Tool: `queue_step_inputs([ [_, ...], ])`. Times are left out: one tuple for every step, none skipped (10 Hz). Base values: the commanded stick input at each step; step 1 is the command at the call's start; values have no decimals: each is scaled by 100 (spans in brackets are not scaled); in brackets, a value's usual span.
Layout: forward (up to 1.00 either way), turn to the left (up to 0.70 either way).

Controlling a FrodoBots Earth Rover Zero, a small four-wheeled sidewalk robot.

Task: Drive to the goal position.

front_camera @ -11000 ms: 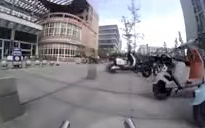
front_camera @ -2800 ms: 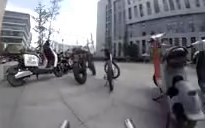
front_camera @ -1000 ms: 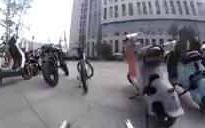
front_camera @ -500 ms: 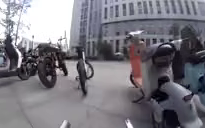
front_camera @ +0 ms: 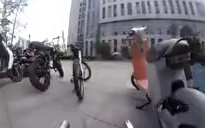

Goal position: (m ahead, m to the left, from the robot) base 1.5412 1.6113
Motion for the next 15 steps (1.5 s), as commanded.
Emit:
queue_step_inputs([
  [0, -42],
  [0, -4],
  [0, 0],
  [0, 0],
  [0, 0],
  [0, 0],
  [0, -31],
  [0, -42],
  [0, -45],
  [0, -45],
  [0, -45],
  [0, -45],
  [0, -45],
  [0, -45],
  [0, -45],
])
